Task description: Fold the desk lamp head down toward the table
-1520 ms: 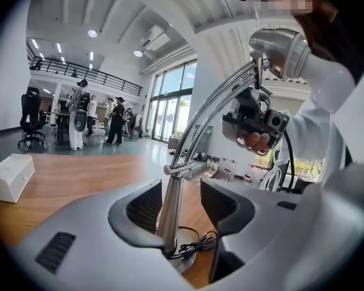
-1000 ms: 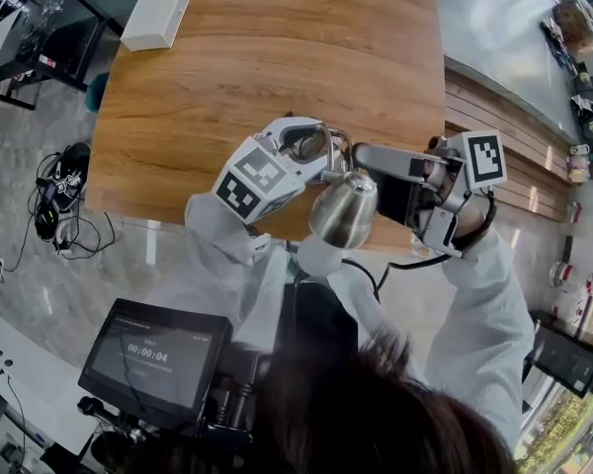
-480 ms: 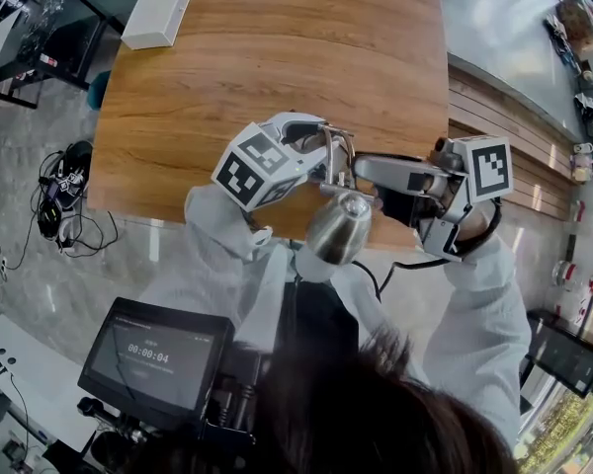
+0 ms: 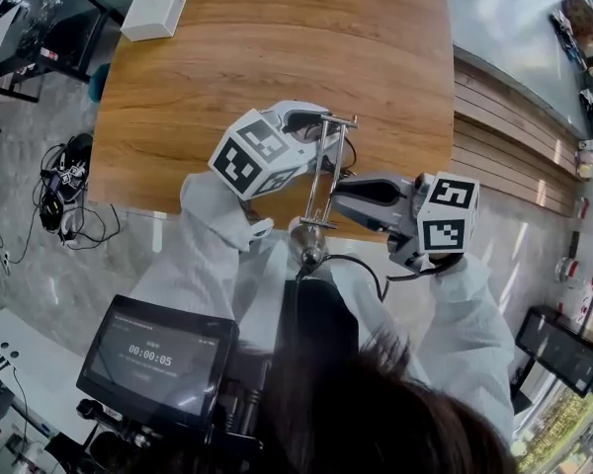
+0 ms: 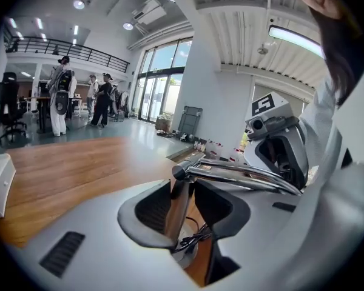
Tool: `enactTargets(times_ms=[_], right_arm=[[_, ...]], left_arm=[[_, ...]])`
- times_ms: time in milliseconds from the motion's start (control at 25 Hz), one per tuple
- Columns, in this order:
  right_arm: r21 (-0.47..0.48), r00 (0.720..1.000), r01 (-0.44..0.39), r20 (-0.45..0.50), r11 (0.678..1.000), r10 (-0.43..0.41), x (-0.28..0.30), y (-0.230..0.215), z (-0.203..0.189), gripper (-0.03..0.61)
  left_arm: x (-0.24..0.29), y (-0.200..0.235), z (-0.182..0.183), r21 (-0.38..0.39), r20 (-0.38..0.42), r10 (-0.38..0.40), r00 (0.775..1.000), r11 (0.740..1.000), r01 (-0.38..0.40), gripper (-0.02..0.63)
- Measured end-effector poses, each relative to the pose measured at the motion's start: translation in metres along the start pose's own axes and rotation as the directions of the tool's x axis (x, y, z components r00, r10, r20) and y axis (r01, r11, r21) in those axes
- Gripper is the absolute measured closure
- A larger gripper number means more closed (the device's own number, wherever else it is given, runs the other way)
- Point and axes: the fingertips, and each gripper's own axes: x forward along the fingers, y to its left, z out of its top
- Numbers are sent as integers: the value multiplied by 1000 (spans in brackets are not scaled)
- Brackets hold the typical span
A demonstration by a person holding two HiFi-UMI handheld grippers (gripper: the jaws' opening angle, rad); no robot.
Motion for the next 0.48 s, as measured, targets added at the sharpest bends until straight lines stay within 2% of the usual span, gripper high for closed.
enactTargets(times_ms=[80, 200, 360, 480], right_arm=[[-109, 999, 41, 13, 993, -39, 6, -10, -5, 508], [-245, 996, 91, 26, 965, -87, 9, -16, -10, 503], [-323, 993, 119, 52, 939, -107, 12, -19, -15, 503], [-397, 989, 149, 54, 906, -139, 15, -21, -19, 500]], left_arm=[[4, 6, -7, 14, 3, -16, 1000, 1000, 15, 492], [5, 8, -10, 28, 12, -63, 998, 998, 63, 491], [2, 5, -6, 76, 13, -144, 989, 987, 143, 491], [1, 3, -4, 97, 19, -188, 982, 978, 185, 491]])
